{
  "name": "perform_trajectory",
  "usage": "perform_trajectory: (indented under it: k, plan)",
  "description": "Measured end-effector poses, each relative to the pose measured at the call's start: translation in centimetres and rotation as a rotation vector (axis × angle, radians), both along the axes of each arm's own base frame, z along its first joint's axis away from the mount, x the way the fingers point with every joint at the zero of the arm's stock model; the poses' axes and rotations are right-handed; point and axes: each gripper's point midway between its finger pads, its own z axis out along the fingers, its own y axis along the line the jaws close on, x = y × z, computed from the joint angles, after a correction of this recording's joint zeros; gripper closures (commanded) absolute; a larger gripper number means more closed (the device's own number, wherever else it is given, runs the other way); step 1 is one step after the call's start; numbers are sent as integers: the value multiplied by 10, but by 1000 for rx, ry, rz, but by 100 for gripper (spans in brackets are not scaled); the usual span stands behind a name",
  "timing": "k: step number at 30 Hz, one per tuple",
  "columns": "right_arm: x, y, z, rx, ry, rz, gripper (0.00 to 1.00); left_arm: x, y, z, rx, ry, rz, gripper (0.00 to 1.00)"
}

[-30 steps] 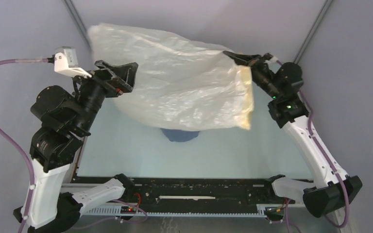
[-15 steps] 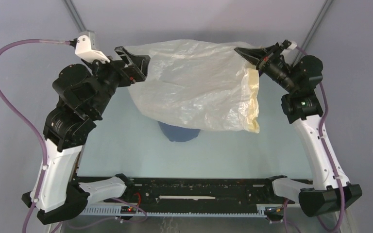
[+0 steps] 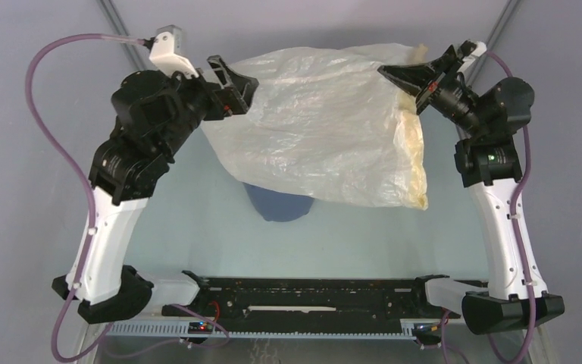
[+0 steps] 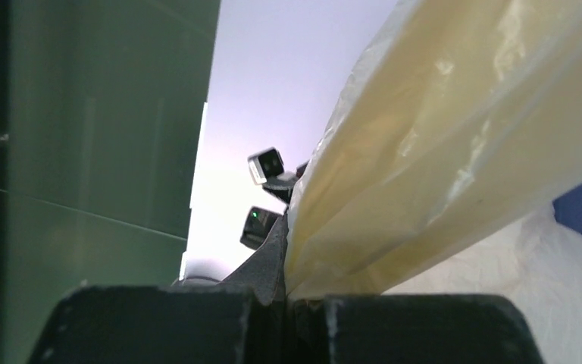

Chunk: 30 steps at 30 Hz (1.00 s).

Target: Put the trash bags into the trash bin

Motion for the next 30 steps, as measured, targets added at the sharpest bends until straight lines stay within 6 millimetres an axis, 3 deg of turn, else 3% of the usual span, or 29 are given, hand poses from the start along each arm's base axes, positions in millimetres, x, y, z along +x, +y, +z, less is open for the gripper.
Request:
perform_trajectory:
  k: [5,9,11,17,21,24,27,30]
  plan:
    - [-1,4,-33,-43,74,26,100,15,-18,-26,34,88,-42,8]
    - [4,-5,-44,-79,105,-8,100,19,-29,-52,40,164,-74,13]
    - [4,-11,-41,-94,100,-32,100,21,-35,-73,44,217,-92,16]
    - [-6,-14,-28,-101,51,-32,100,40,-61,-160,93,447,-121,24]
    - [-9,2,-34,-118,52,26,100,47,-68,-216,142,582,-111,25]
    - [-11,24,-42,-141,59,98,100,40,-65,-255,177,677,-96,27]
    - [-7,43,-54,-167,80,154,100,34,-63,-276,194,730,-98,23]
    - [0,52,-64,-186,102,176,100,29,-63,-278,203,734,-106,15]
